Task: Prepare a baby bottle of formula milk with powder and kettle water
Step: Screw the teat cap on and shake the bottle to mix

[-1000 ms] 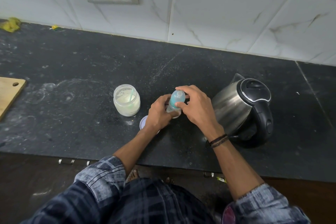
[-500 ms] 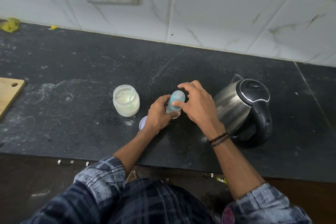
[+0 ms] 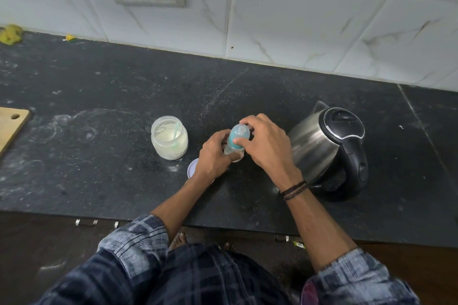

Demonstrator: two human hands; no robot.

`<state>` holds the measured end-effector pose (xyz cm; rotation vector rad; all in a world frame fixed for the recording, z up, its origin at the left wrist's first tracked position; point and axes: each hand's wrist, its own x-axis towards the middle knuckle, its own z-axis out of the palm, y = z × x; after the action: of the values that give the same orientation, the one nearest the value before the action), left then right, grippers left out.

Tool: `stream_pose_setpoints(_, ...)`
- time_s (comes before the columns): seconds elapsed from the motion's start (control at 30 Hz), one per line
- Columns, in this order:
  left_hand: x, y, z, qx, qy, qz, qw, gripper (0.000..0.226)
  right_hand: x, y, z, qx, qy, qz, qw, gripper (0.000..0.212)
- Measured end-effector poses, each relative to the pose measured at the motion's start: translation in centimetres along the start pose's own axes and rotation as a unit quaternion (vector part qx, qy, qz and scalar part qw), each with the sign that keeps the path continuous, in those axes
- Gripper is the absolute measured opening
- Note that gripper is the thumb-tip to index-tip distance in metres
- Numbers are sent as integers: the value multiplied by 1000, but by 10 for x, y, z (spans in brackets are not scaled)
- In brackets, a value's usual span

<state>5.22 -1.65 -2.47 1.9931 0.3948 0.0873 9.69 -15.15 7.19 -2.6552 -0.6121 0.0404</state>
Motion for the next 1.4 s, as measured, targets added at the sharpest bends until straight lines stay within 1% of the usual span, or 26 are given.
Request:
stream_pose_setpoints(0.13, 0, 0, 1, 1, 2, -6, 1000, 66, -1, -1, -3, 4, -6, -8, 1000, 58)
stream_pose_setpoints(0.2, 0, 0, 1, -7, 5, -7, 1000, 66, -2, -1, -1, 9, -15, -16, 1000, 54)
stream_pose_setpoints(0.3, -1, 0, 1, -9, 6, -3, 1000, 64, 0, -1, 1, 1, -13, 0, 1000, 50)
stream_pose_setpoints(0.43, 0, 2, 0, 7, 6, 4, 1000, 62, 0, -2, -1, 0, -3, 1, 1000, 70)
stream_pose_setpoints(0.47, 0, 2, -1, 5, 6, 3, 1000, 62, 0, -2, 0, 7, -9, -4, 1000, 69)
stream_pose_setpoints(0.53, -1, 2, 0, -6, 5, 1, 1000, 62, -1, 0, 3, 14, -26, -5, 1000, 60)
stream_pose_setpoints(0.6, -1, 1, 0, -10, 8, -1, 1000, 62, 0, 0, 5, 5, -20, 9, 1000, 54)
stream_pose_setpoints(0.67, -1, 1, 0, -10, 10, -3, 1000, 64, 1, -2, 4, -2, -3, 19, 1000, 62)
stream_pose_setpoints(0.73, -1, 1, 0, -4, 10, -2, 1000, 63, 2, -2, 2, 7, -9, 9, 1000, 68)
stream_pose_setpoints(0.83, -2, 1, 0, -13, 6, 2, 1000, 63, 0, 0, 3, 8, -36, -3, 999, 61)
stream_pose_setpoints(0.9, -2, 1, -1, -12, 7, 1, 1000, 63, 1, 0, 4, -4, -30, 5, 1000, 57)
stream_pose_setpoints(0.97, -2, 3, -1, 2, 4, 3, 1000, 62, 2, -2, 3, -11, -30, 8, 999, 64)
stream_pose_setpoints(1.03, -2, 3, -2, -2, 2, 5, 1000, 62, 2, 0, 1, -14, -55, 0, 998, 72)
stream_pose_setpoints(1.1, -3, 3, -1, -15, 1, 2, 1000, 64, 1, 2, 2, -18, -68, -11, 997, 68)
stream_pose_setpoints(1.2, -3, 3, -2, -12, 0, -3, 1000, 64, 3, 2, 6, -10, -56, 4, 998, 57)
stream_pose_setpoints(1.23, -3, 3, -2, -13, -1, -3, 1000, 64, 3, 2, 6, -6, -53, 10, 999, 56)
stream_pose_setpoints(1.33, -4, 5, -3, -18, 0, -3, 1000, 64, 2, 4, 8, 0, -63, -1, 998, 66)
stream_pose_setpoints(1.4, -5, 4, -2, -19, -1, 1, 1000, 66, 0, 5, 10, -3, -69, -12, 998, 64)
